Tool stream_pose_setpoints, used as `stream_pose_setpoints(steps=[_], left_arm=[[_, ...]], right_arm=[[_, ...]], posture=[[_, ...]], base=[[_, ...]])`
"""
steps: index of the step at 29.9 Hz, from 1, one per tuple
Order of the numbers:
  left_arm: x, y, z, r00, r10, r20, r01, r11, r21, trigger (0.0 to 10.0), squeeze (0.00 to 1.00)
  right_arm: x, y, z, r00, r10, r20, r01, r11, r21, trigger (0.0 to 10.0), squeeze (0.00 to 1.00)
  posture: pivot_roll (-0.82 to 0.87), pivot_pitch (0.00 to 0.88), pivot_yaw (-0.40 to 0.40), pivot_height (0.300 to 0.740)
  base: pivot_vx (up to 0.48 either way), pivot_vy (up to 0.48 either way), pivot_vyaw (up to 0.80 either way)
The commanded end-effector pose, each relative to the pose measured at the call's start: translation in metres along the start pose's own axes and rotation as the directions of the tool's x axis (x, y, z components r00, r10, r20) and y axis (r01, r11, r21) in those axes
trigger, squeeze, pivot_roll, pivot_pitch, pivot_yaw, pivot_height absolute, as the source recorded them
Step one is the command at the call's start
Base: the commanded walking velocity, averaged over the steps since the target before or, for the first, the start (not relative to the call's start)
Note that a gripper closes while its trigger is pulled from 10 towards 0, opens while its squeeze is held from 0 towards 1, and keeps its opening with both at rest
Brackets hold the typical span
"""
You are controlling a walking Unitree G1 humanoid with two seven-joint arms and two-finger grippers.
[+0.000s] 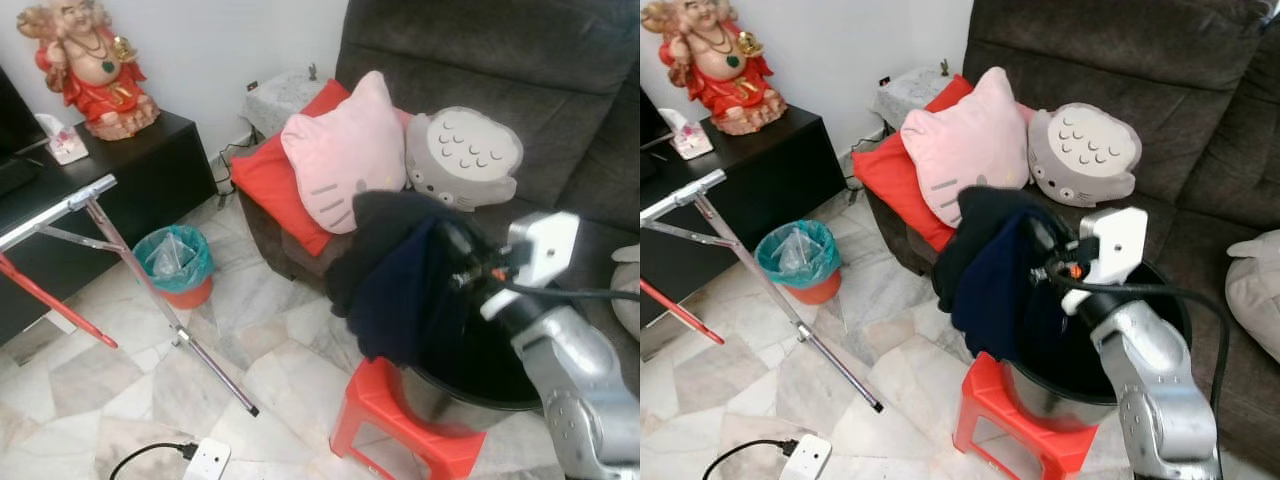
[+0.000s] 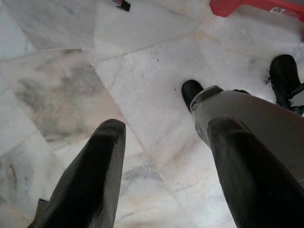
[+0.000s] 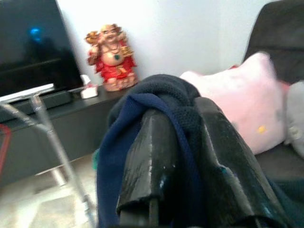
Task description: Hang hanger
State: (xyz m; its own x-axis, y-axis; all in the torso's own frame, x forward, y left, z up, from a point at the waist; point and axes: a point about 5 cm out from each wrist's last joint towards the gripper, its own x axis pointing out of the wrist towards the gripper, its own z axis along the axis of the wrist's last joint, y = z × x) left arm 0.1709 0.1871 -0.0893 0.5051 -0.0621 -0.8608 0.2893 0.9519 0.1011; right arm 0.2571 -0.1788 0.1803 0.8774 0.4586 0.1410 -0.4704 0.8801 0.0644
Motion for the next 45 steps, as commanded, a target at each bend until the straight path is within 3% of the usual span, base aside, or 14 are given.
stream_pose_setpoints(steps=[1,11,15,17,19,20,21,23,25,31,33,34,36,45], left_arm=[[-0.001,0.002,-0.007,1.0,0.006,-0.027,-0.006,1.0,0.023,10.0,0.0],[-0.001,0.004,-0.005,1.0,0.013,-0.024,-0.012,1.0,0.029,10.0,0.0],[-0.001,0.003,-0.005,1.0,0.008,-0.025,-0.007,0.999,0.035,10.0,0.0],[-0.001,0.003,-0.005,1.0,0.008,-0.025,-0.007,0.999,0.034,10.0,0.0],[-0.001,0.003,-0.005,1.0,0.007,-0.025,-0.006,0.999,0.034,10.0,0.0],[-0.001,0.003,-0.005,1.0,0.006,-0.025,-0.006,0.999,0.033,10.0,0.0],[-0.001,0.003,-0.005,1.0,0.006,-0.025,-0.006,0.999,0.033,10.0,0.0],[-0.001,0.003,-0.006,1.0,0.008,-0.029,-0.007,0.999,0.032,10.0,0.0],[-0.001,0.004,-0.007,1.0,0.009,-0.03,-0.008,0.999,0.032,10.0,0.0],[-0.002,0.004,-0.009,0.999,0.011,-0.036,-0.01,0.999,0.033,10.0,0.0],[-0.002,0.004,-0.009,0.999,0.012,-0.036,-0.011,0.999,0.033,10.0,0.0],[-0.002,0.004,-0.009,0.999,0.012,-0.036,-0.011,0.999,0.033,10.0,0.0],[-0.002,0.004,-0.01,0.999,0.013,-0.035,-0.012,0.999,0.035,10.0,0.0],[-0.002,0.002,-0.01,0.999,0.008,-0.037,-0.007,0.999,0.032,10.0,0.0]], right_arm=[[-0.008,0.021,0.019,0.987,0.124,0.097,-0.127,0.992,0.023,10.0,0.0],[-0.056,0.064,-0.008,0.947,0.32,-0.004,-0.312,0.926,0.211,10.0,0.0],[-0.065,0.045,-0.037,0.971,0.185,-0.152,-0.153,0.967,0.202,10.0,0.0],[-0.067,0.024,-0.051,0.974,0.033,-0.222,0.003,0.987,0.159,10.0,0.0],[-0.072,0.001,-0.068,0.934,-0.138,-0.33,0.182,0.978,0.107,10.0,0.0],[-0.079,-0.019,-0.08,0.876,-0.277,-0.395,0.321,0.946,0.049,10.0,0.0],[-0.079,-0.019,-0.08,0.876,-0.277,-0.395,0.321,0.946,0.049,10.0,0.0],[-0.089,-0.041,-0.09,0.795,-0.425,-0.432,0.481,0.877,0.022,10.0,0.0],[-0.09,-0.044,-0.093,0.781,-0.445,-0.438,0.504,0.863,0.021,10.0,0.0],[-0.074,-0.031,-0.096,0.843,-0.367,-0.392,0.428,0.901,0.075,10.0,0.0],[-0.064,-0.016,-0.086,0.914,-0.242,-0.324,0.297,0.945,0.133,10.0,0.0],[-0.064,-0.016,-0.086,0.914,-0.242,-0.324,0.297,0.945,0.133,10.0,0.0],[-0.061,0.003,-0.077,0.956,-0.071,-0.285,0.113,0.985,0.134,10.0,0.0],[-0.066,0.018,-0.076,0.949,0.089,-0.303,-0.043,0.987,0.154,10.0,0.0]], posture=[[-0.14,0.017,0.096,0.74],[-0.15,0.01,0.099,0.74],[-0.15,0.008,0.1,0.74],[-0.15,0.008,0.099,0.74],[-0.15,0.008,0.099,0.74],[-0.14,0.005,0.095,0.74],[-0.14,0.005,0.095,0.74],[-0.14,0.003,0.093,0.74],[-0.14,0.002,0.093,0.74],[-0.13,0.0,0.092,0.74],[-0.13,0.0,0.091,0.74],[-0.13,0.0,0.091,0.74],[-0.13,0.0,0.09,0.74],[-0.14,0.006,0.085,0.74]], base=[[0.0,0.0,0.0],[0.0,0.0,0.0],[0.0,0.0,0.0],[0.0,0.0,0.0],[0.0,0.0,0.0],[0.0,0.0,0.0],[0.0,0.0,0.0],[0.0,0.0,0.0],[0.0,0.0,0.0],[0.0,0.0,0.0],[0.0,0.0,0.0],[0.0,0.0,0.0],[0.0,0.0,0.0],[0.0,0.0,0.0]])
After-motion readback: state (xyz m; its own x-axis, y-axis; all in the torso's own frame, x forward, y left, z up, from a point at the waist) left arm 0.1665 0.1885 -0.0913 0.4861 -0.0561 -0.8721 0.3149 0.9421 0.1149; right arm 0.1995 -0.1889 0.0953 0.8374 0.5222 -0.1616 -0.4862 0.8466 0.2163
